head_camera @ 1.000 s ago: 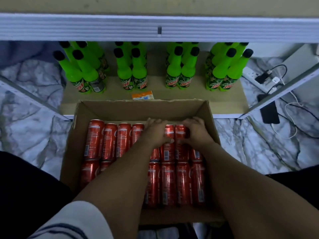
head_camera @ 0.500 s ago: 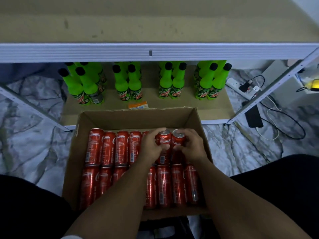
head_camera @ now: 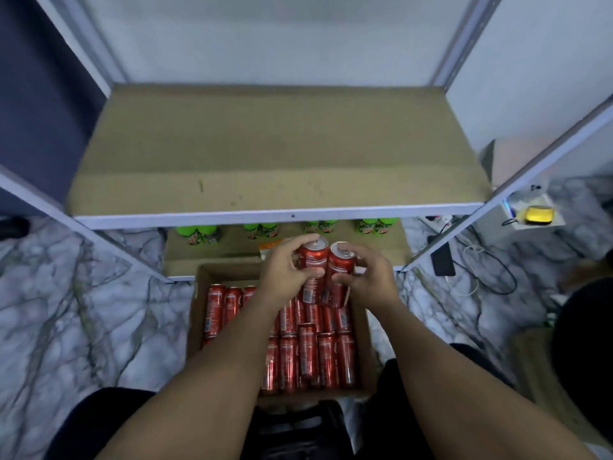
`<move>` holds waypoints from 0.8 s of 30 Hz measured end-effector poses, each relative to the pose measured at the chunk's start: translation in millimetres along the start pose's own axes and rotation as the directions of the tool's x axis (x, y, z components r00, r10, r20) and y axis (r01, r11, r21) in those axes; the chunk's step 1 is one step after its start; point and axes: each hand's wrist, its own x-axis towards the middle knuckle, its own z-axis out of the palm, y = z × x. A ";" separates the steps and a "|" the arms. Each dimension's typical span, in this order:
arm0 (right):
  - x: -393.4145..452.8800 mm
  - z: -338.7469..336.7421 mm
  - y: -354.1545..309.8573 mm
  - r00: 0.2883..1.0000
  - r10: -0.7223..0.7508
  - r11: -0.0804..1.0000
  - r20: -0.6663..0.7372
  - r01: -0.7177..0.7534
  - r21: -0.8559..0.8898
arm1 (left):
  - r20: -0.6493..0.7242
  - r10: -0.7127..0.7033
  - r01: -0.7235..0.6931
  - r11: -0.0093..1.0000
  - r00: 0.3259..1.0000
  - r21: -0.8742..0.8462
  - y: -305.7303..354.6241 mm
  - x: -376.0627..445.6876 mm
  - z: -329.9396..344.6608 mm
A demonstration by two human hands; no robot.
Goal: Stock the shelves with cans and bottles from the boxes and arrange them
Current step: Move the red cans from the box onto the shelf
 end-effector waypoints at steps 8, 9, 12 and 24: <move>-11.6 -131.3 -201.9 0.993 -0.112 0.990 -0.027 0.114 0.086 | 0.033 0.131 -0.131 0.991 0.991 0.009 245.0 -42.1 -48.2; -13.3 -146.5 -225.7 0.992 -0.125 0.988 -0.032 0.128 0.087 | 0.047 0.138 -0.138 0.990 0.989 -0.010 273.3 -47.1 -54.3; -17.0 -190.3 -291.1 0.986 -0.164 0.980 -0.035 0.167 0.105 | 0.084 0.189 -0.188 0.982 0.978 -0.017 347.1 -57.1 -69.9; 9.0 -337.7 -468.0 0.850 -0.464 0.872 -0.248 0.488 0.039 | 0.047 0.567 -0.569 0.818 0.823 0.086 587.8 -58.8 -87.1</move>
